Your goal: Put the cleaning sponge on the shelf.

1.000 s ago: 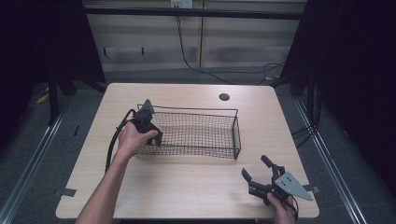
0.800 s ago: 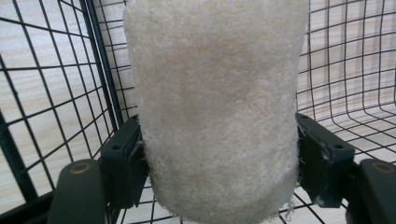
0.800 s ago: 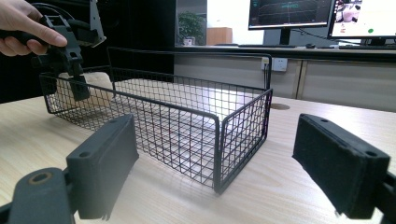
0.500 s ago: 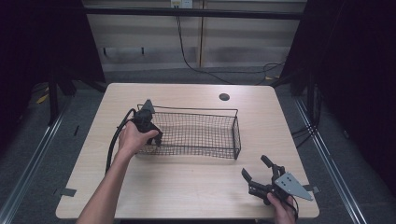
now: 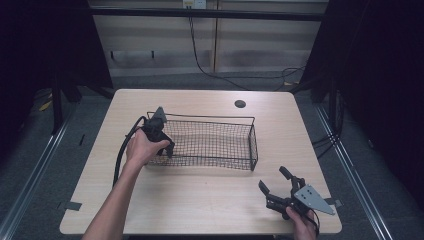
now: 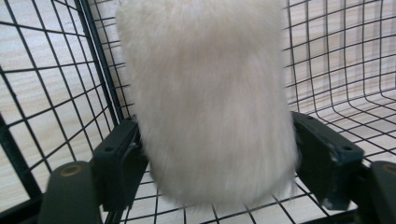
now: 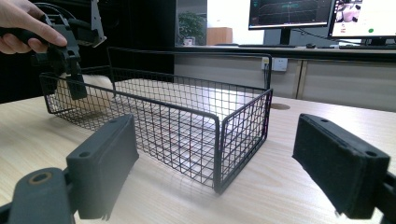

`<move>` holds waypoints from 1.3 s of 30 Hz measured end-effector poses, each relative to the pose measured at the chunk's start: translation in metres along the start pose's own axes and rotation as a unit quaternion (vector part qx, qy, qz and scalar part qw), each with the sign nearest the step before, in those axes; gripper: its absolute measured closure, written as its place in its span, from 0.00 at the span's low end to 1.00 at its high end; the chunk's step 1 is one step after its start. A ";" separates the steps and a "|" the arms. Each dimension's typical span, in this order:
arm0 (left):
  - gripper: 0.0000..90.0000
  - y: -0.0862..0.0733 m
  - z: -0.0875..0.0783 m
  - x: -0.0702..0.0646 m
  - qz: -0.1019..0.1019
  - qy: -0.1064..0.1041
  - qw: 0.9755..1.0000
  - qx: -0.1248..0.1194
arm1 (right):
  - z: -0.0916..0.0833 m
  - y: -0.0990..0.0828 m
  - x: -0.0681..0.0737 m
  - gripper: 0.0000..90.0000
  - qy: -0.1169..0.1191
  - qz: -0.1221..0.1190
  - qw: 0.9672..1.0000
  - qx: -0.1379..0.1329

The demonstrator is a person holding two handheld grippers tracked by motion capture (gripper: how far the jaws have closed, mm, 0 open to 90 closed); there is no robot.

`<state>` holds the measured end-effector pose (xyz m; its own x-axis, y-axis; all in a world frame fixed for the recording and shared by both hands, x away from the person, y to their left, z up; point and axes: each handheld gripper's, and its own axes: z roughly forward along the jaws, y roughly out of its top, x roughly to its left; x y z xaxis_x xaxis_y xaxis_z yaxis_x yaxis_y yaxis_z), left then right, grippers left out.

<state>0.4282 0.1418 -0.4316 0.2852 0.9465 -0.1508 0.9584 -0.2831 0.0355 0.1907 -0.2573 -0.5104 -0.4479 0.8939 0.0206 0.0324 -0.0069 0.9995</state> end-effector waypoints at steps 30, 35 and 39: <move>0.20 -0.015 -0.023 0.011 0.061 -0.063 0.994 -0.062 | 0.000 0.000 0.000 0.15 0.000 0.001 1.000 0.001; 0.20 -0.021 -0.030 0.012 0.078 -0.076 0.990 -0.088 | 0.000 0.000 0.000 0.15 0.000 0.000 1.000 0.001; 0.20 -0.026 -0.035 0.014 0.085 -0.081 0.987 -0.109 | 0.000 0.000 0.000 0.15 0.001 0.000 1.000 0.001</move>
<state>0.4074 0.1675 -0.4002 0.4538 0.8461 -0.2798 0.8810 -0.3788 0.2834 0.1909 -0.2572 -0.5104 -0.4488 0.8934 0.0211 0.0348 -0.0061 0.9994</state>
